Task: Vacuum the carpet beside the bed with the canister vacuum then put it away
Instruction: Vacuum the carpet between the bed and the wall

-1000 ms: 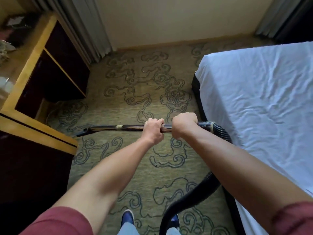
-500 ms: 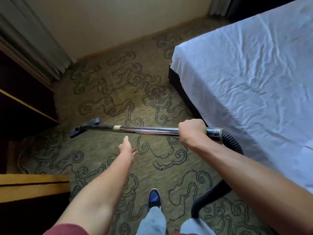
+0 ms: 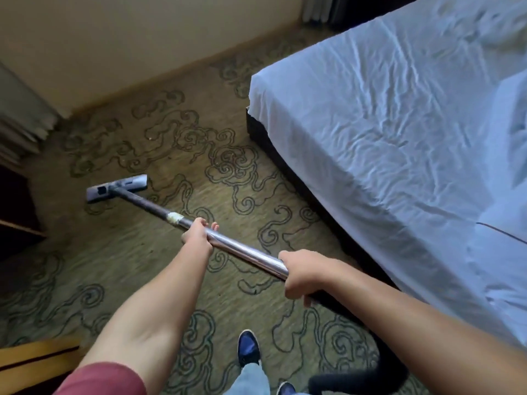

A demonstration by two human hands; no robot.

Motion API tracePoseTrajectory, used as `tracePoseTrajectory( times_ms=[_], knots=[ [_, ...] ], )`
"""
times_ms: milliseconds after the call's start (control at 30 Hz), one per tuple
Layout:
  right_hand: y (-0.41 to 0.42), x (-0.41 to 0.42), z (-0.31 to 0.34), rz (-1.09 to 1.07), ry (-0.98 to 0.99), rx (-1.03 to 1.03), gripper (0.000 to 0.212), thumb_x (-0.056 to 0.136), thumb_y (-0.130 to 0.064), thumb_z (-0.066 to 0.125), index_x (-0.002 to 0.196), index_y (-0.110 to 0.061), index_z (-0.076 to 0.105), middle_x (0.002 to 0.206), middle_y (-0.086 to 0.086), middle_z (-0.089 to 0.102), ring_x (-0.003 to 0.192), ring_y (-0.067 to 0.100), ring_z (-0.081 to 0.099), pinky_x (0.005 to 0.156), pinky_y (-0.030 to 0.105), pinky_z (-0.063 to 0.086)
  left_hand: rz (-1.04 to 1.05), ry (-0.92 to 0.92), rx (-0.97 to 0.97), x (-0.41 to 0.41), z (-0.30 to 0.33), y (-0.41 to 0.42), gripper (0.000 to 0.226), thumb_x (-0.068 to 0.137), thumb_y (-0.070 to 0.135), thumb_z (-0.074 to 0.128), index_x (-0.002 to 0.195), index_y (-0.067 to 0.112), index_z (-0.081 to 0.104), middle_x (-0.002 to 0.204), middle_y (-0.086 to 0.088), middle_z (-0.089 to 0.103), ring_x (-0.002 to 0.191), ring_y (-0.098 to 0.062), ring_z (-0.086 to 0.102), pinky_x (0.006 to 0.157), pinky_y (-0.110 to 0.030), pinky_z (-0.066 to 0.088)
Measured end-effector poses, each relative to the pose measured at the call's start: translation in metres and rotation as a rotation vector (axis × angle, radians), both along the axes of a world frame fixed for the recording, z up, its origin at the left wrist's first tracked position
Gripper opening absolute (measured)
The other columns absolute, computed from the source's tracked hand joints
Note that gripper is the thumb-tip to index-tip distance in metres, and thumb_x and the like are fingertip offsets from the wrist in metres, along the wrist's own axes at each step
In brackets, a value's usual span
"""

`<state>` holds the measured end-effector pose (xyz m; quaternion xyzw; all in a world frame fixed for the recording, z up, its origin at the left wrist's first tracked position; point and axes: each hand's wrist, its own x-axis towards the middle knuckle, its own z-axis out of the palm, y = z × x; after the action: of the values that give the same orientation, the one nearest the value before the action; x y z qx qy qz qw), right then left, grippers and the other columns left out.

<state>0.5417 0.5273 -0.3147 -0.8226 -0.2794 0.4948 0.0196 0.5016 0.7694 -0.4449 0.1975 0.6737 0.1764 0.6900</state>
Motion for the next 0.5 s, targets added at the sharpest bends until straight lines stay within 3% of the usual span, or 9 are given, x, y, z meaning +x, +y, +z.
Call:
tracePoseTrajectory(
  times_ms=[33, 100, 267, 500],
  knots=[
    [-0.007, -0.004, -0.011, -0.114, 0.147, 0.034, 0.036, 0.072, -0.007, 0.067, 0.101, -0.016, 0.048, 0.087, 0.01, 0.067, 0.054, 0.027, 0.071, 0.048, 0.034, 0.058, -0.006, -0.035, -0.008, 0.001, -0.003, -0.006, 0.013, 0.09, -0.004, 0.051, 0.078, 0.0, 0.048, 0.091, -0.02, 0.056, 0.057, -0.023, 0.059, 0.034, -0.022, 0.05],
    [-0.017, -0.011, -0.027, -0.27, 0.35, 0.084, 0.035, 0.072, -0.002, 0.067, 0.095, -0.017, 0.046, 0.078, 0.016, 0.064, 0.049, 0.029, 0.066, 0.044, 0.034, 0.054, -0.024, -0.11, -0.023, 0.003, -0.004, -0.016, 0.008, 0.091, -0.003, 0.05, 0.098, 0.0, 0.05, 0.081, -0.019, 0.053, 0.061, -0.028, 0.061, 0.037, -0.029, 0.055],
    [-0.009, -0.001, -0.042, -0.3, 0.199, 0.183, 0.023, 0.066, -0.012, 0.064, 0.085, -0.018, 0.051, 0.063, 0.01, 0.063, 0.035, 0.02, 0.057, 0.04, 0.034, 0.053, -0.11, -0.19, -0.06, 0.021, -0.001, -0.035, 0.032, 0.097, 0.009, 0.057, 0.128, 0.011, 0.047, 0.087, -0.018, 0.055, 0.067, -0.03, 0.062, 0.038, -0.031, 0.056],
    [-0.006, 0.054, -0.034, -0.222, 0.225, 0.212, 0.028, 0.061, -0.006, 0.06, 0.086, -0.014, 0.051, 0.066, 0.013, 0.061, 0.039, 0.024, 0.058, 0.043, 0.034, 0.053, -0.153, -0.127, -0.016, 0.059, 0.001, -0.039, 0.019, 0.095, 0.008, 0.06, 0.109, 0.003, 0.049, 0.079, -0.015, 0.053, 0.06, -0.024, 0.057, 0.04, -0.025, 0.054]
  ],
)
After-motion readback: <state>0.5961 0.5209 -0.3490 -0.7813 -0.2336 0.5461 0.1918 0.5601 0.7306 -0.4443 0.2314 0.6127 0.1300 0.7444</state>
